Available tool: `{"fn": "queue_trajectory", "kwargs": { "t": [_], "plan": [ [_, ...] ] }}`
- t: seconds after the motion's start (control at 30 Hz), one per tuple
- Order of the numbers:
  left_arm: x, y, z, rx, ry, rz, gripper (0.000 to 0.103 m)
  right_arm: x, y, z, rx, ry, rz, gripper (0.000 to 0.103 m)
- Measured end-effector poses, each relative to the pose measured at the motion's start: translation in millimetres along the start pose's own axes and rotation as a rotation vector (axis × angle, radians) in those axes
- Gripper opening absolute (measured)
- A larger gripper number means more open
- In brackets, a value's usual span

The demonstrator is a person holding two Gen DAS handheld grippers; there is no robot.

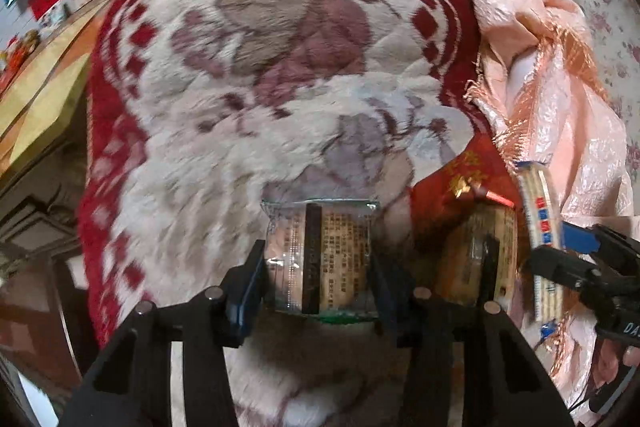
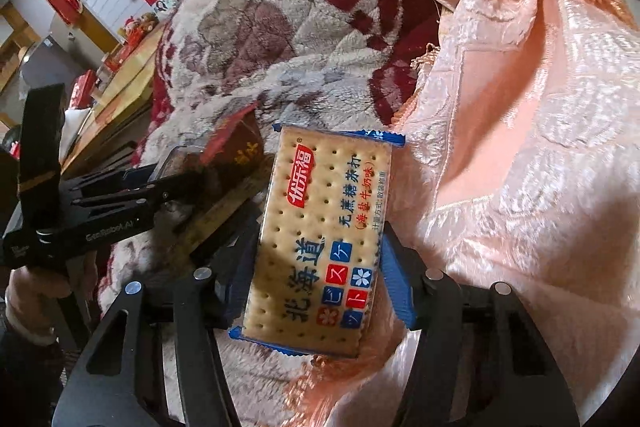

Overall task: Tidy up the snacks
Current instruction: 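Grasp the blue-edged cracker pack with the right gripper while the left gripper grasps a clear biscuit pack, then carry the cracker pack and biscuit pack over the white tray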

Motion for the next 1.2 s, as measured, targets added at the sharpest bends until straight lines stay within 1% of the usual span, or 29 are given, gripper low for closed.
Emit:
{"fn": "queue_trajectory", "kwargs": {
  "t": [0.1, 0.2, 0.27, 0.33, 0.4, 0.47, 0.67, 0.77, 0.8, 0.83, 0.87, 0.9, 1.03, 1.2],
  "plan": [
    [-14.7, -10.2, -9.6, 0.013, 0.010, -0.038, 0.051, -8.0, -5.0, -8.0, 0.015, 0.006, -0.007, 0.057],
    [-33.3, -19.2, -26.9, -0.014, 0.033, -0.093, 0.051, -17.3, -13.3, -20.7, 0.035, 0.024, -0.020, 0.054],
    [-49.4, -21.4, -40.0, 0.004, 0.051, -0.118, 0.051, -25.7, -23.5, -30.2, 0.043, 0.038, -0.050, 0.054],
    [-64.9, -23.3, -49.5, 0.003, 0.062, -0.145, 0.052, -32.6, -34.7, -33.1, 0.027, 0.036, -0.095, 0.054],
    [-79.5, -25.0, -54.6, -0.011, 0.052, -0.180, 0.052, -39.1, -41.9, -31.0, 0.002, 0.016, -0.129, 0.054],
    [-96.1, -25.2, -59.1, -0.017, 0.050, -0.207, 0.052, -44.9, -42.8, -29.1, -0.001, -0.001, -0.134, 0.054],
    [-130.1, -20.6, -68.6, -0.003, 0.066, -0.247, 0.052, -53.3, -46.3, -17.7, -0.017, -0.046, -0.148, 0.055],
    [-144.3, -18.5, -75.3, -0.007, 0.072, -0.261, 0.052, -55.9, -46.7, 2.6, -0.039, -0.118, -0.143, 0.058],
    [-147.9, -17.6, -76.5, -0.005, 0.072, -0.262, 0.052, -57.0, -47.3, 9.4, -0.059, -0.137, -0.149, 0.058],
    [-152.2, -16.8, -77.7, -0.004, 0.070, -0.263, 0.052, -58.6, -49.5, 13.0, -0.082, -0.139, -0.170, 0.058],
    [-156.1, -16.7, -78.7, -0.005, 0.069, -0.264, 0.052, -59.1, -52.1, 13.6, -0.098, -0.129, -0.194, 0.055],
    [-160.2, -17.2, -80.4, -0.007, 0.070, -0.270, 0.052, -58.6, -52.6, 13.2, -0.102, -0.126, -0.197, 0.054],
    [-173.2, -21.8, -92.6, -0.005, 0.098, -0.317, 0.052, -60.8, -56.5, -5.5, -0.056, -0.092, -0.193, 0.054],
    [-190.6, -24.6, -115.6, 0.027, 0.156, -0.341, 0.052, -76.6, -84.5, -36.5, 0.031, -0.059, -0.243, 0.054]
  ]
}}
Point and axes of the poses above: each gripper's, at about its wrist camera, not at the fingertips, and z roughly the way its jaws point, y to its right, x to its top, the point moved 2 cm from there along z, roughly the way its jaws point, and after that the axes turned 11 degrees about -y, right-handed, at the moved point
